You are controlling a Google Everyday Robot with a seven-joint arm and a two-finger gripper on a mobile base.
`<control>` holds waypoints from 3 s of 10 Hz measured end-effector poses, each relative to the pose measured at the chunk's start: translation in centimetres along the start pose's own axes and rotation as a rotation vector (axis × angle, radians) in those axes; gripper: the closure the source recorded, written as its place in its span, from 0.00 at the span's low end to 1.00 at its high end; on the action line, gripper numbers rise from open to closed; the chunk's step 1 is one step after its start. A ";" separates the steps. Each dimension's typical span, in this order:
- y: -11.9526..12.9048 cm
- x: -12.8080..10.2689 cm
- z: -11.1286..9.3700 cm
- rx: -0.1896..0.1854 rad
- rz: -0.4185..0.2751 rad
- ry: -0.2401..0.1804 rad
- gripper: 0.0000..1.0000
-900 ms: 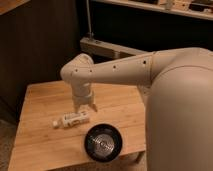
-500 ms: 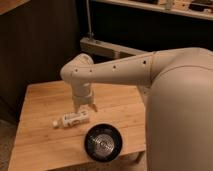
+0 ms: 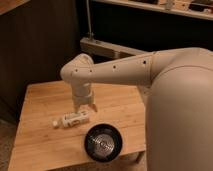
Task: Place the bottle in the ceramic bowl
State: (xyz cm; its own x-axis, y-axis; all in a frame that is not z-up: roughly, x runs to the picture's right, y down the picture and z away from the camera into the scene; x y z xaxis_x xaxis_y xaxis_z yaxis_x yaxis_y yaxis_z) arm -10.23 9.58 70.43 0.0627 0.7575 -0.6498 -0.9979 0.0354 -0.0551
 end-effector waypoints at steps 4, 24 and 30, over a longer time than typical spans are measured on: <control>0.0 0.0 0.0 0.000 0.000 0.000 0.35; 2.6 2.6 -4.6 -0.193 -0.950 -0.171 0.35; 2.8 0.8 -4.2 0.065 -0.640 -0.187 0.35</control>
State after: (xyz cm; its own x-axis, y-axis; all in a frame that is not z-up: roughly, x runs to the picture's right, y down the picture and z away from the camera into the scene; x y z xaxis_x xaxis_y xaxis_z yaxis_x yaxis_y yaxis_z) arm -12.90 7.53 66.60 0.6441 0.6740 -0.3617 -0.7644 0.5499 -0.3365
